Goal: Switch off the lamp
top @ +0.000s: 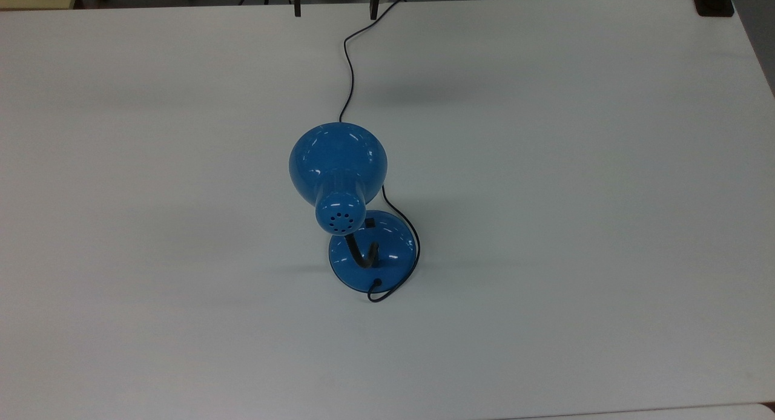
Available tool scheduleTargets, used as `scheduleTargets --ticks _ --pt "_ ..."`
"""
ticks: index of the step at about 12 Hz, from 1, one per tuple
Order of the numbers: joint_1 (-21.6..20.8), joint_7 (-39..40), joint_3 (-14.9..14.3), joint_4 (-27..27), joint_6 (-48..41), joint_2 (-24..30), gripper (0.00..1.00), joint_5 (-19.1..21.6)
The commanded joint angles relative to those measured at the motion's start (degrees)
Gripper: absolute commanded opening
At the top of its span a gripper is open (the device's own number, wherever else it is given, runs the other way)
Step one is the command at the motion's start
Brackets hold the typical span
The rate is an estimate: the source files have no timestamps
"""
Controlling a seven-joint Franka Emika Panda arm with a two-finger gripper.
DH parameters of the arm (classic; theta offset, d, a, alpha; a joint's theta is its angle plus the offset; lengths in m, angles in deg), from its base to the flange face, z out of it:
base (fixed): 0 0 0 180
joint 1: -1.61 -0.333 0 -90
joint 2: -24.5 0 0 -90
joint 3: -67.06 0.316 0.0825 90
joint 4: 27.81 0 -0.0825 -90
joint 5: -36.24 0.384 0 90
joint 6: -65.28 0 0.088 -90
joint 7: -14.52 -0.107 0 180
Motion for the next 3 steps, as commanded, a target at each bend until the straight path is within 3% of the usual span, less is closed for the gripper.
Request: scheduleTargets --ticks 1,3 --pt "-0.23 -1.11 -0.49 0.26 -1.80 0.67 1.00 -0.05" --pt "-0.14 -1.03 -0.58 0.26 -1.80 0.67 1.00 -0.05"
